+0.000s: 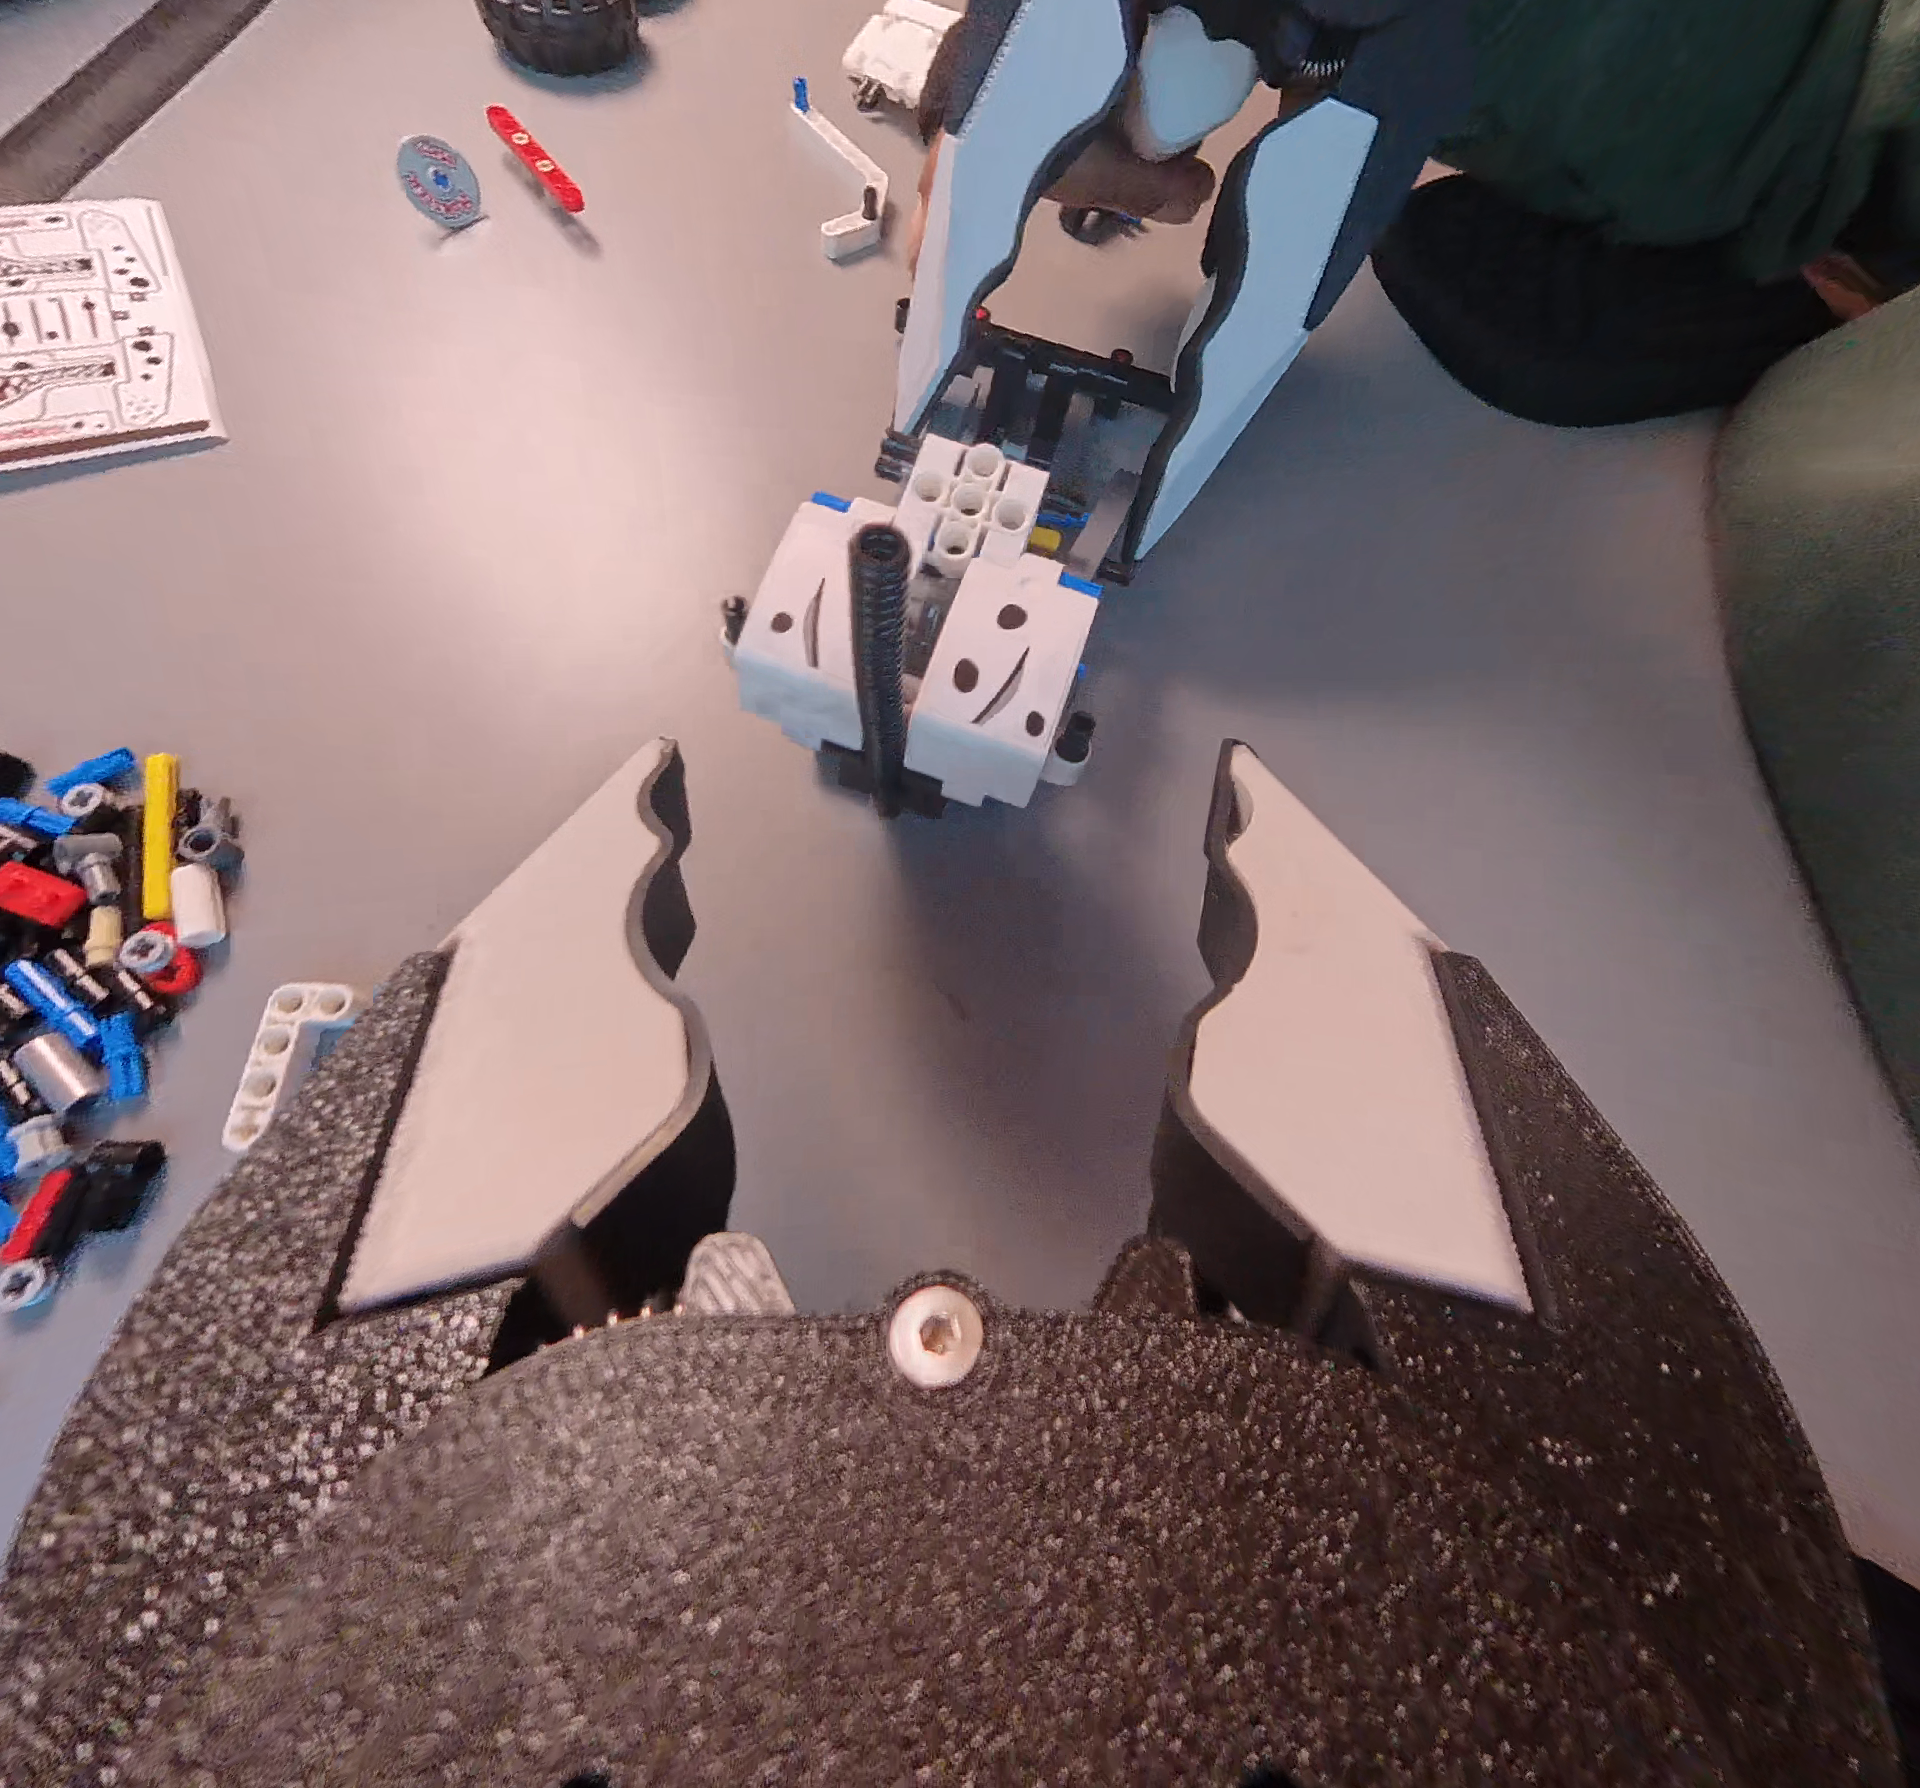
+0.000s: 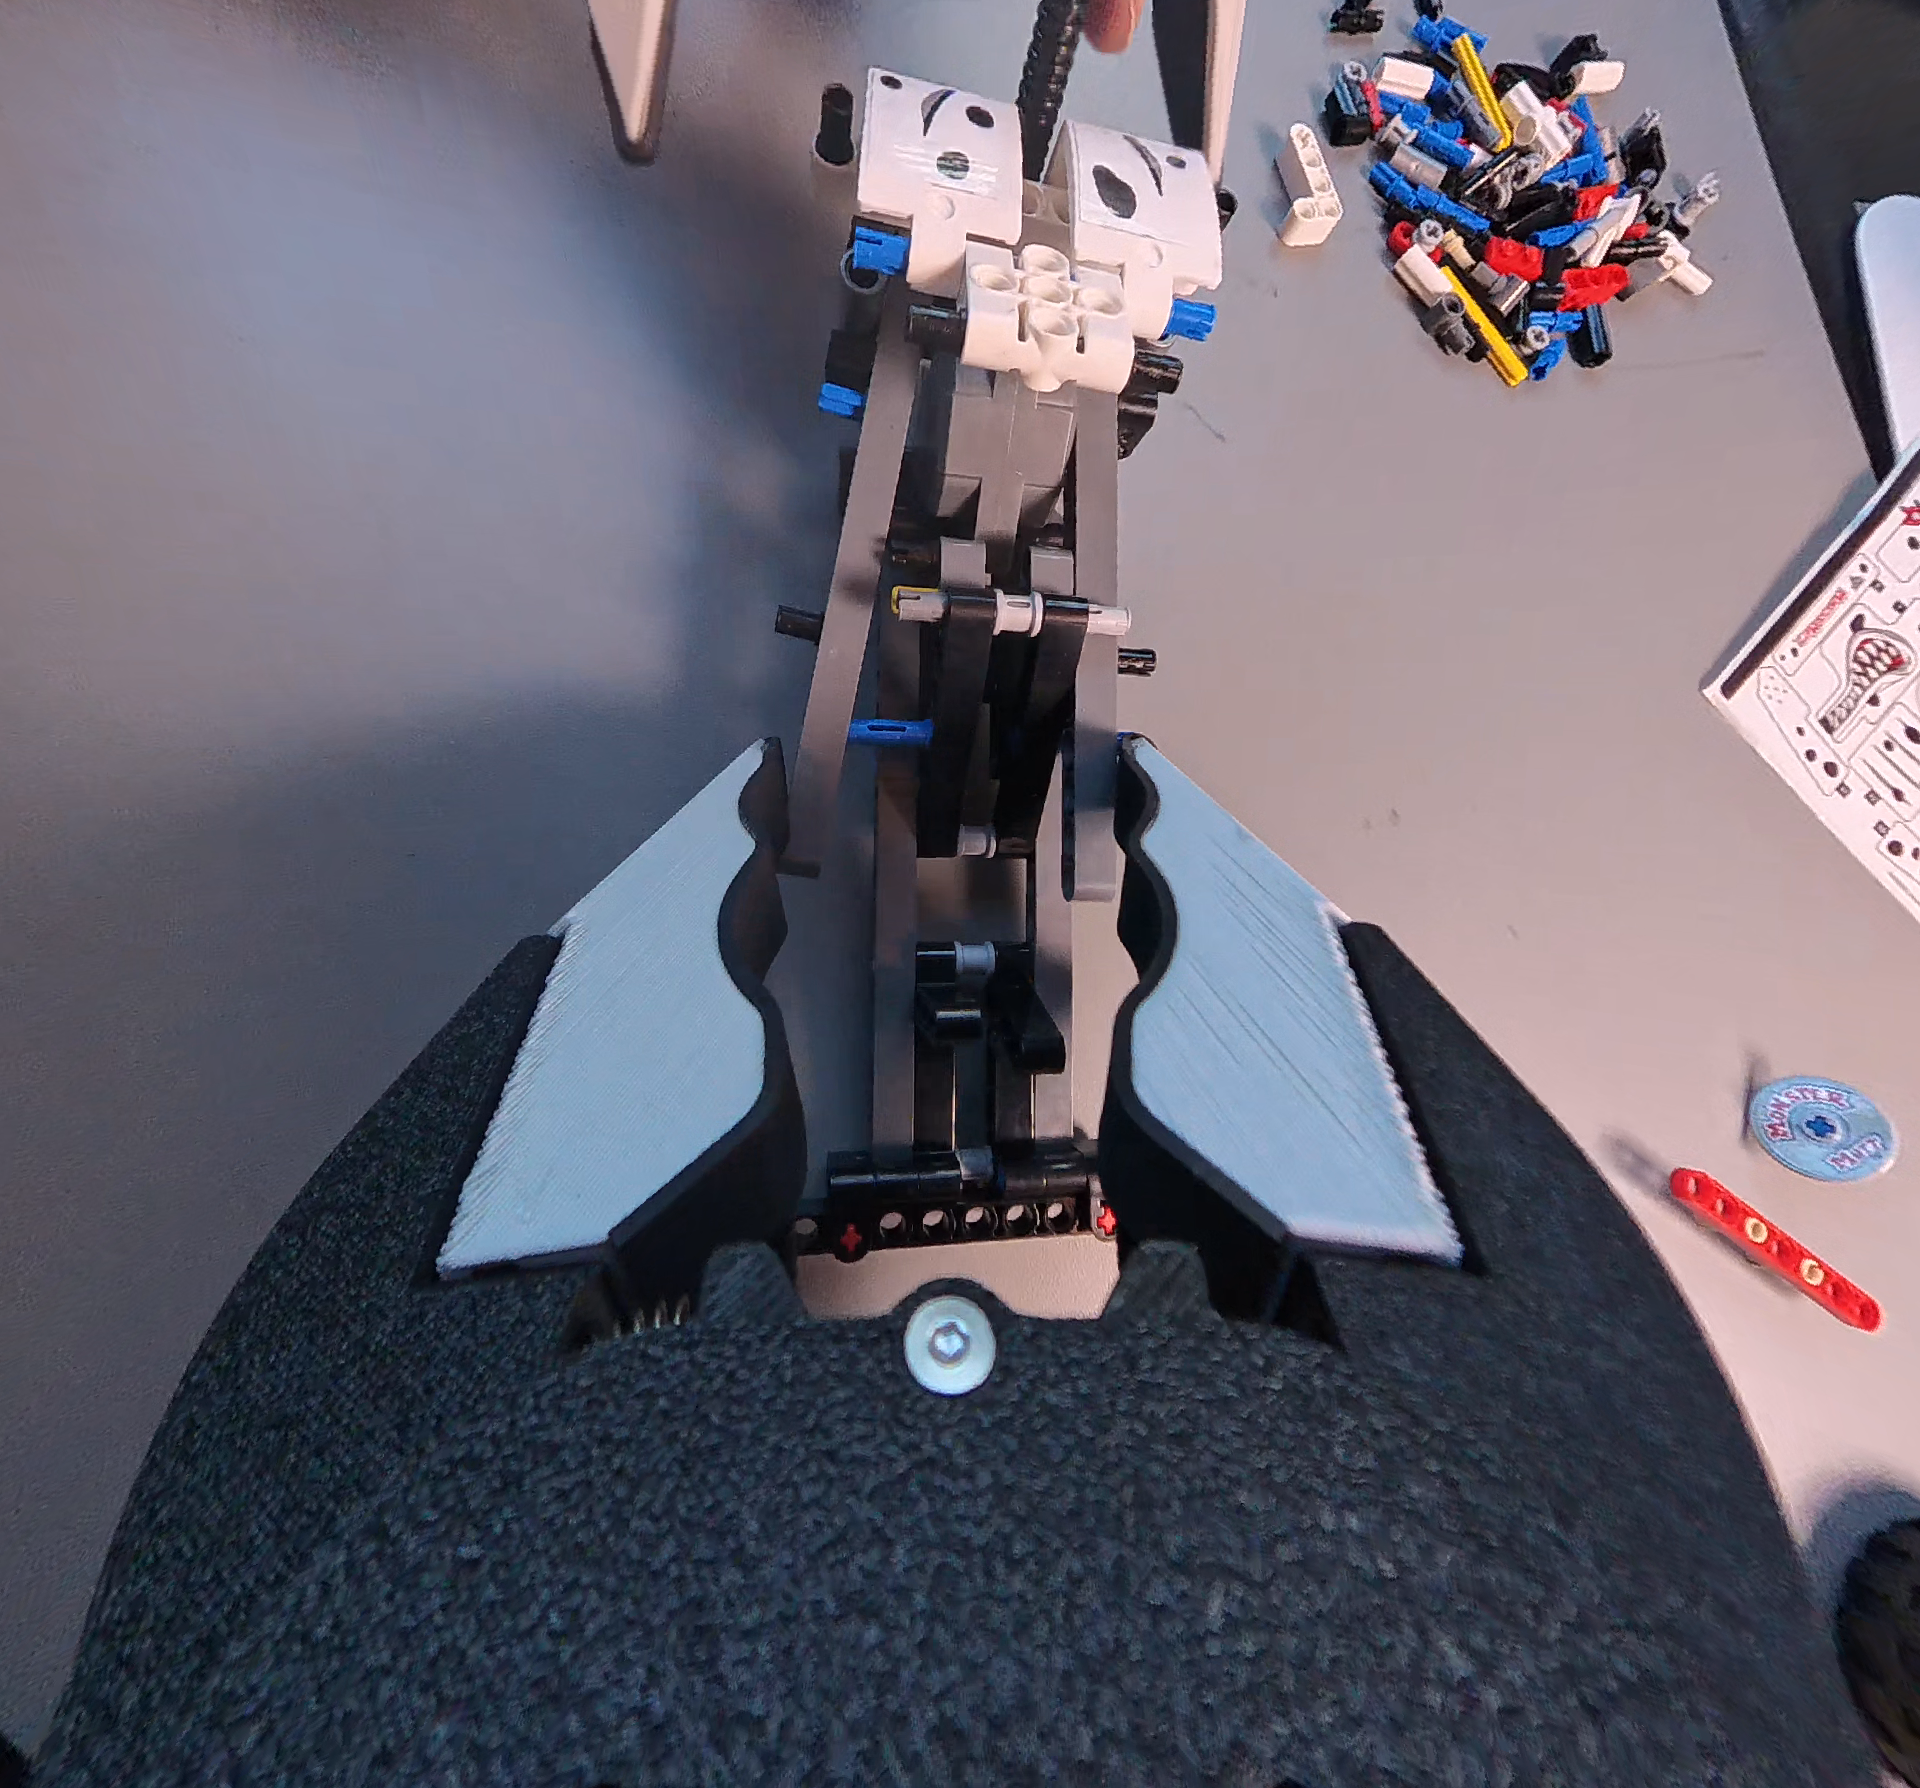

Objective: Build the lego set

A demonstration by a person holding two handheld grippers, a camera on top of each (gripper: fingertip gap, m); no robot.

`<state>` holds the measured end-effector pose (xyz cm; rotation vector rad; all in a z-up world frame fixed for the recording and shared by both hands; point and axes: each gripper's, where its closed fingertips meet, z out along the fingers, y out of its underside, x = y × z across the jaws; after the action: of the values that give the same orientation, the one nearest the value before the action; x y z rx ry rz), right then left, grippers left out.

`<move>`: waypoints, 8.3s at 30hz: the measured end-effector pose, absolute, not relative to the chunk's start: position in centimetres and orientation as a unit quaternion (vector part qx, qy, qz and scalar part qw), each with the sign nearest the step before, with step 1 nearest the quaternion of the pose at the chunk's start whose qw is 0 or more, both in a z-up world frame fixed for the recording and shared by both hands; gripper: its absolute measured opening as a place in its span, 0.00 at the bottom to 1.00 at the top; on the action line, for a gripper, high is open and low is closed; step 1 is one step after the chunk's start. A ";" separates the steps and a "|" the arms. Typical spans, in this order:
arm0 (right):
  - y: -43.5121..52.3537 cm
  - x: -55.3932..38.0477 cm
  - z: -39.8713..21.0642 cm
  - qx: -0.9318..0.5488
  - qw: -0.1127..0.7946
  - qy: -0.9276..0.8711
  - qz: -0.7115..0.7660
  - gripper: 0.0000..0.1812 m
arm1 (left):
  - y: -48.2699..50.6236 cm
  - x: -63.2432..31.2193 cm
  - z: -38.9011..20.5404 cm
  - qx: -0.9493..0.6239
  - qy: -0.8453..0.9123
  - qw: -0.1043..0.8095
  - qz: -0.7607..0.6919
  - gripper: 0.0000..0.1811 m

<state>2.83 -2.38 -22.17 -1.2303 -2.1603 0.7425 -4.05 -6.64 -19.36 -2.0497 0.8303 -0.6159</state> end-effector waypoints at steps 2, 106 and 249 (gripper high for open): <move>-2.4 2.8 -22.2 -0.455 0.273 -0.802 0.276 0.35 | -6.3 -2.9 -19.6 -0.808 0.338 0.415 -0.244 0.54; -1.9 0.3 -16.8 -0.336 0.561 -0.744 0.138 0.05 | -7.6 1.6 -23.5 -0.868 0.293 0.264 -0.300 0.27; 0.0 2.9 -18.9 -0.540 0.375 -0.662 0.360 0.04 | -5.4 0.4 -20.3 -0.835 0.214 0.357 -0.359 0.23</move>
<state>2.93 -0.04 -18.92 -1.3813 -1.6954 0.9206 0.40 -5.41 -20.26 -2.1553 0.5536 -0.9271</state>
